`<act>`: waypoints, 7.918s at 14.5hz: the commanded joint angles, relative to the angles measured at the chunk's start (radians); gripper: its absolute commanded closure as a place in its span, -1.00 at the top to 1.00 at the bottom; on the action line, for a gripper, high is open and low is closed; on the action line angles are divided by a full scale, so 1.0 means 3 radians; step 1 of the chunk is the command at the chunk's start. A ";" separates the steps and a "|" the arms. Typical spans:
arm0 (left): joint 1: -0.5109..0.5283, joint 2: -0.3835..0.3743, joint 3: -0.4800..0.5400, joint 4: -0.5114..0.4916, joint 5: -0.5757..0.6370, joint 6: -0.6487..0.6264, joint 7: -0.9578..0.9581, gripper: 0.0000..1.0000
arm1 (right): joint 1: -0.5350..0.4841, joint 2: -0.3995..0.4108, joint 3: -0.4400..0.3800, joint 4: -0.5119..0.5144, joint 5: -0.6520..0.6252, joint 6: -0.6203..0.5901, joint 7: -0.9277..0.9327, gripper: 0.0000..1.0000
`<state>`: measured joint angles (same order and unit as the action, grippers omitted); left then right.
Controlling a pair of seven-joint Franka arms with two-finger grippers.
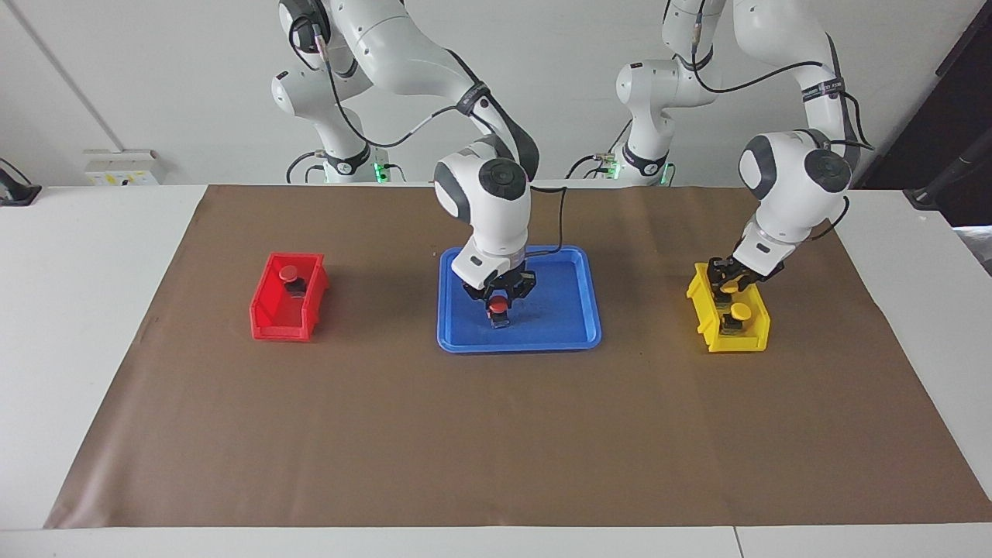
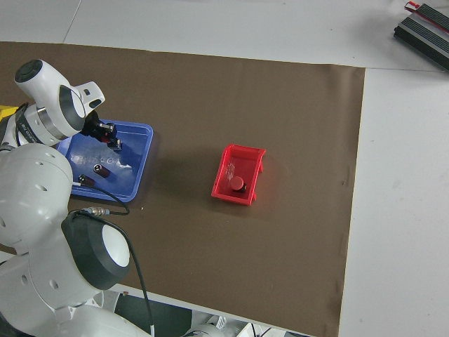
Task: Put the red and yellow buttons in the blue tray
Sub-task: 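Carry the red button into the blue tray with the right gripper and release, then carry a yellow button into the blue tray with the left gripper and release, then grasp the second yellow button with the left gripper while the right grasps red, then place the second red button in the blue tray with the right gripper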
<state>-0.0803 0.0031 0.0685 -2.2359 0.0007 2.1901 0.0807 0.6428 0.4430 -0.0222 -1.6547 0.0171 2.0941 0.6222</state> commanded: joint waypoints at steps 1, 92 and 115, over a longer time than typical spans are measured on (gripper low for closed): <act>0.0104 -0.0077 0.0007 -0.0104 0.0049 0.0139 0.0186 -0.14 | -0.0010 -0.0070 -0.0008 0.0044 0.0010 -0.0041 0.0058 0.53; 0.0079 0.0419 -0.0024 0.0550 -0.0089 0.0088 -0.0136 0.24 | -0.0409 -0.0357 0.0018 -0.0093 0.0250 -0.0256 -0.0698 -0.53; -0.0074 0.0180 -0.0085 0.1633 -0.0089 -0.1556 -0.0274 -0.98 | -0.0450 -0.0545 0.0013 -0.0641 0.0245 0.0296 -0.0970 0.98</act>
<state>-0.0688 0.1119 0.0468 -1.8640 -0.0484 1.8914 0.0435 0.5214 0.3231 -0.0204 -1.8359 0.0973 2.1834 0.3458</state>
